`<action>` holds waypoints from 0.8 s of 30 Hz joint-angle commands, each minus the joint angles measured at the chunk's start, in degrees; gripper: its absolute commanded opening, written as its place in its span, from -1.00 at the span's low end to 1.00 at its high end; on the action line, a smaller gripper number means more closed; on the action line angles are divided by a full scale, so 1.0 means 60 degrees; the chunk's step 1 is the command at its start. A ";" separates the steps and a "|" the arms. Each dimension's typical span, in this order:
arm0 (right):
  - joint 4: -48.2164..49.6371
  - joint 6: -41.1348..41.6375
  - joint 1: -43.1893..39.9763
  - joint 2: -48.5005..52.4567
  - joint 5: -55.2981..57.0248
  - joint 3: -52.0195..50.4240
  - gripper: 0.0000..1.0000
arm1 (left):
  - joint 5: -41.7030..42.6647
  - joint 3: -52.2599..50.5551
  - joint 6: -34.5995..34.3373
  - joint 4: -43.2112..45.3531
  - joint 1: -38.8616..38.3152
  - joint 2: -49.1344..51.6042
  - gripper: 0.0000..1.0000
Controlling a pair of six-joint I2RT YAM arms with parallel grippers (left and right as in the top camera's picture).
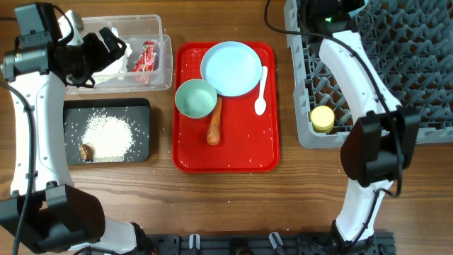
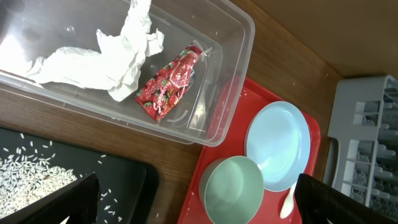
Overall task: Sort waste into correct bins and load items into the dishwasher rack
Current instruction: 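Carry the blue bowl into the dish rack with the right gripper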
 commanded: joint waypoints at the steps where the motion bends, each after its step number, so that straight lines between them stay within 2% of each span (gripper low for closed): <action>1: 0.0058 -0.1421 0.0076 0.0535 0.0437 0.0011 -0.91 | -0.0018 0.0044 0.0025 0.0018 0.0022 0.0000 1.00; 8: 0.0029 -0.0812 0.0117 0.0703 -0.0069 -0.0175 -0.91 | -0.0018 0.0044 0.0025 0.0018 0.0022 0.0000 1.00; 24: 0.0317 -0.0820 0.0178 0.1195 -0.0160 -0.0178 -0.91 | -0.0018 0.0044 0.0025 0.0018 0.0022 0.0000 1.00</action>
